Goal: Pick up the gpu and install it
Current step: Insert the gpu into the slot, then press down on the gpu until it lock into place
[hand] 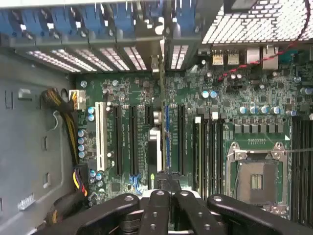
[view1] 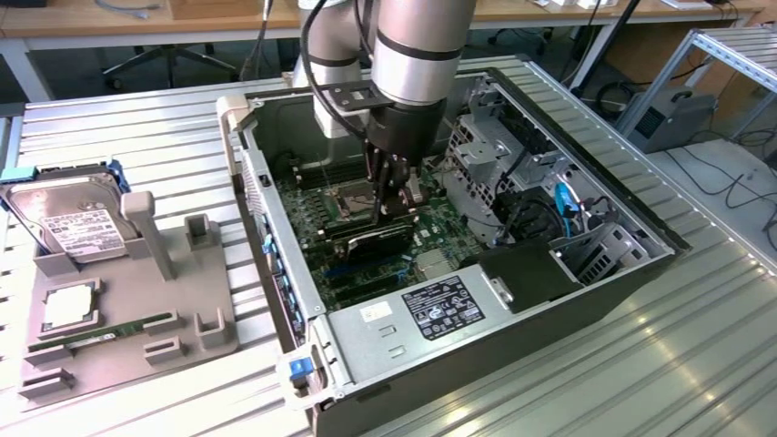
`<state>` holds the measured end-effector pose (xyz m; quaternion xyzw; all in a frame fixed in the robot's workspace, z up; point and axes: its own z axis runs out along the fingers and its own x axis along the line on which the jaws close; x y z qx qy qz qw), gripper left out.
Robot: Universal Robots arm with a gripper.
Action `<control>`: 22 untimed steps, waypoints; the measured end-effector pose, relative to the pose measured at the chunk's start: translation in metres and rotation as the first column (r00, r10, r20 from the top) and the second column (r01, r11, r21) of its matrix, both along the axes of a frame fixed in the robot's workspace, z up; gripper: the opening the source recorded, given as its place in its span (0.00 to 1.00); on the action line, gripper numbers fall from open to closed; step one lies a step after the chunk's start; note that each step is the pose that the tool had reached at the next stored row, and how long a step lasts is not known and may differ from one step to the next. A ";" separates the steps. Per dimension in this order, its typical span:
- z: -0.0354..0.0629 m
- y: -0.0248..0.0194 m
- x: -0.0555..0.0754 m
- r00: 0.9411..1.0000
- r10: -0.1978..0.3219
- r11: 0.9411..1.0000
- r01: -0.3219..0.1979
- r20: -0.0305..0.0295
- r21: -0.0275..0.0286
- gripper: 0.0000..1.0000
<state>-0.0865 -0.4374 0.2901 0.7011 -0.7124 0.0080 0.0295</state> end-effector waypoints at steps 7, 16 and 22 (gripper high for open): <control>0.0001 -0.0001 -0.005 1.000 0.000 1.000 0.000 0.000 0.000 0.11; 0.0000 -0.0007 -0.031 1.000 0.000 1.000 0.000 0.001 0.000 0.11; -0.0010 -0.0012 -0.039 1.000 0.000 1.000 0.000 0.001 0.000 0.11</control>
